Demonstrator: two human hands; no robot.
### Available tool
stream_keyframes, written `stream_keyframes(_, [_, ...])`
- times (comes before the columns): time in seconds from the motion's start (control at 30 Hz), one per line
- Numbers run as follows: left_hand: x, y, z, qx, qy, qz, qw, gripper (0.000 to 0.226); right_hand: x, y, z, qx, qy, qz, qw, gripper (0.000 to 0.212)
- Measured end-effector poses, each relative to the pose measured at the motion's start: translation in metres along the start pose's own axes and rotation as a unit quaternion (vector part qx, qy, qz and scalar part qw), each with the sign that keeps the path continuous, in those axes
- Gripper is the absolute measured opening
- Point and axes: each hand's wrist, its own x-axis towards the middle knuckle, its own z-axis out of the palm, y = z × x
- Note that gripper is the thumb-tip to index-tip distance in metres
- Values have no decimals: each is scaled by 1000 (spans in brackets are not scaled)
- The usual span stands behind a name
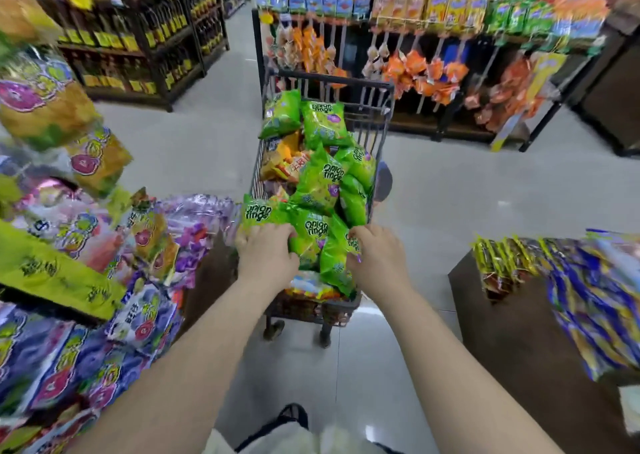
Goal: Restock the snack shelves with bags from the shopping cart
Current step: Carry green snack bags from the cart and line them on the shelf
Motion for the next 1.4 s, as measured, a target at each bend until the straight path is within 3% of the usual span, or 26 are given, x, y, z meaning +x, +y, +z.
stream_keyframes(0.3, [122, 6, 74, -16, -116, -21, 993, 48, 101, 54, 68, 43, -154, 59, 985, 46])
stream_keyframes(0.43, [174, 10, 100, -81, -110, -76, 988, 61, 165, 73, 100, 105, -205, 60, 971, 48])
stream_keyframes(0.67, [265, 13, 122, -194, -73, -166, 964, 80, 254, 97, 144, 246, -331, 140, 900, 55])
stream_keyframes(0.77, [295, 13, 131, -205, -130, -203, 949, 95, 271, 108, 160, 258, -376, 165, 874, 52])
stream_keyframes(0.9, [312, 17, 141, -230, -202, -187, 934, 108, 274, 112, 174, 268, -409, 176, 854, 50])
stream_keyframes(1.17, [312, 6, 143, -329, -96, -241, 908, 92, 270, 101, 178, 354, -367, 197, 837, 68])
stream_keyframes(1.33, [307, -17, 128, -452, -29, -288, 844, 87, 280, 88, 165, 424, -329, 167, 827, 65])
stream_keyframes(1.4, [300, -21, 118, -508, -17, -299, 808, 75, 285, 85, 161, 450, -318, 170, 817, 66])
